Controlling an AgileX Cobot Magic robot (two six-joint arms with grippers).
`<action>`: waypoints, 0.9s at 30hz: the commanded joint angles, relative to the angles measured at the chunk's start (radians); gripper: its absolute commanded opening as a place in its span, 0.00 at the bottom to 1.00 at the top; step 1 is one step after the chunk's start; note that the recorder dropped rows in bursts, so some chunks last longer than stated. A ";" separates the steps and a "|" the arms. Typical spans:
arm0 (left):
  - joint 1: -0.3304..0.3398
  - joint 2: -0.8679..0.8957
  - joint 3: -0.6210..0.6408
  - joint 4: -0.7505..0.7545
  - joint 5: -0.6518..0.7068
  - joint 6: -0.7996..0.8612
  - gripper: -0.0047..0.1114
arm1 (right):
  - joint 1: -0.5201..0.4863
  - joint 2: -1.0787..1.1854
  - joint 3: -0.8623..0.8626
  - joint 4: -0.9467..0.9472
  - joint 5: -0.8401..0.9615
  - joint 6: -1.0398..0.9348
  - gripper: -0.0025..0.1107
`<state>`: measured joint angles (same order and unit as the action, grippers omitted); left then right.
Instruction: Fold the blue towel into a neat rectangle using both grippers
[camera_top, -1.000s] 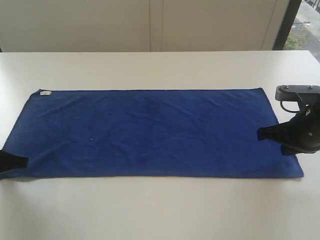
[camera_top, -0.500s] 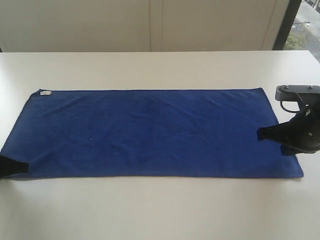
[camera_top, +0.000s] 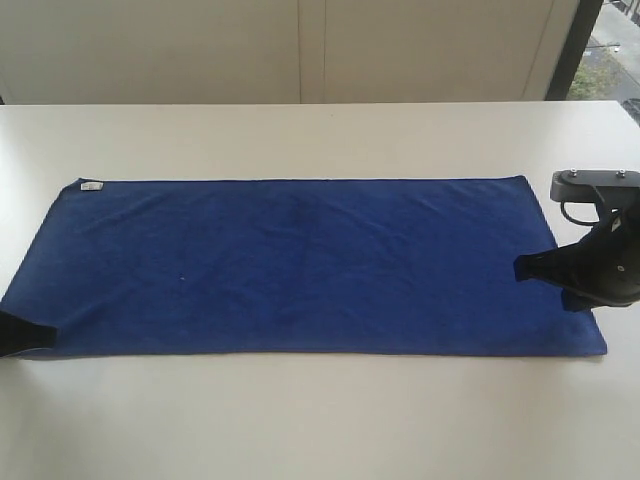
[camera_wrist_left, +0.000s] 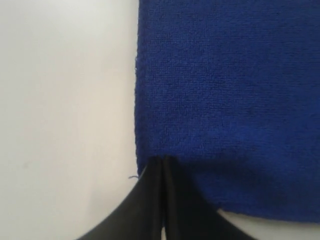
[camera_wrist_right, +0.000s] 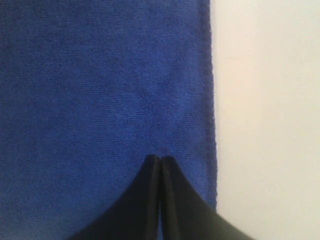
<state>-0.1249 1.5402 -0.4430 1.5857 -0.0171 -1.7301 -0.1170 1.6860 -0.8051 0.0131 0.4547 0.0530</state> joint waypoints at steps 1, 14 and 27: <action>0.000 0.006 0.000 0.004 -0.037 0.002 0.04 | -0.002 -0.008 0.003 -0.002 -0.007 0.004 0.02; 0.000 0.006 0.000 0.021 -0.030 0.002 0.09 | -0.002 -0.008 0.003 -0.002 -0.007 0.004 0.02; 0.000 -0.118 0.000 0.030 -0.042 0.002 0.39 | -0.002 -0.008 0.003 -0.002 -0.007 0.004 0.02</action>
<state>-0.1249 1.4779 -0.4445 1.6041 -0.0651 -1.7264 -0.1170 1.6860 -0.8051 0.0131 0.4547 0.0530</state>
